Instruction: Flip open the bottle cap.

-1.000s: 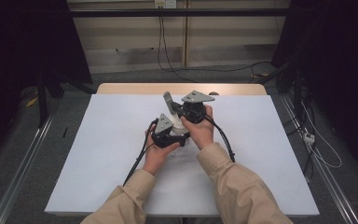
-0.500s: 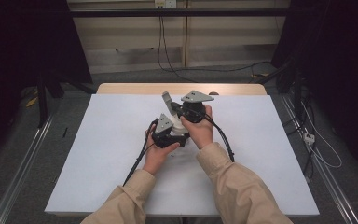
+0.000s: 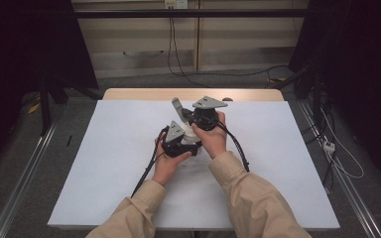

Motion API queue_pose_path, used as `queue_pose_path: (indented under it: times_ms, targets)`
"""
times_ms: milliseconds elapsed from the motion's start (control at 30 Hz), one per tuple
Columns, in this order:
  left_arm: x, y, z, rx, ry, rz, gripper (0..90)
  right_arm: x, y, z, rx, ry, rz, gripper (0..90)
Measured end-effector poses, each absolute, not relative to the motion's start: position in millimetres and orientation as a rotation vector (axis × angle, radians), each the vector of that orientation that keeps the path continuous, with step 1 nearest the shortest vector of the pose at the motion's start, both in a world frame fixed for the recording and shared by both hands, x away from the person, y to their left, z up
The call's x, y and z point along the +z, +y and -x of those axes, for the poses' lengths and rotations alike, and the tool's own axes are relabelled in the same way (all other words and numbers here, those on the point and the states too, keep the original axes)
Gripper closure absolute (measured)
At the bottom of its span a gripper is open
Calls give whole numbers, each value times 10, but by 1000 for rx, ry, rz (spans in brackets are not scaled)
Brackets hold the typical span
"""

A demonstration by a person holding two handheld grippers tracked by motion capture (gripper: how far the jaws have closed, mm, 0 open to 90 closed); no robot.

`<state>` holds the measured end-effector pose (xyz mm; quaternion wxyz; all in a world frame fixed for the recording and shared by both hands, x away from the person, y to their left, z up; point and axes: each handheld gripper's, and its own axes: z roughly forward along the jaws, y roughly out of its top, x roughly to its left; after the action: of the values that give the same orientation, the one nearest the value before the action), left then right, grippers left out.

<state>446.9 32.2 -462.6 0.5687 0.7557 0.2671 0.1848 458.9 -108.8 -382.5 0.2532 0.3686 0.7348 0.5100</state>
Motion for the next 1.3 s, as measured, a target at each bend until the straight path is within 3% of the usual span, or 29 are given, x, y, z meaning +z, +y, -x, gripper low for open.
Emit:
queue_pose_path:
  times_ms: [1300]
  targets:
    - [-4626,320,-4467,437,628,-1777,186,-3805,-1027,-4657,1381,2007,-1008,900]
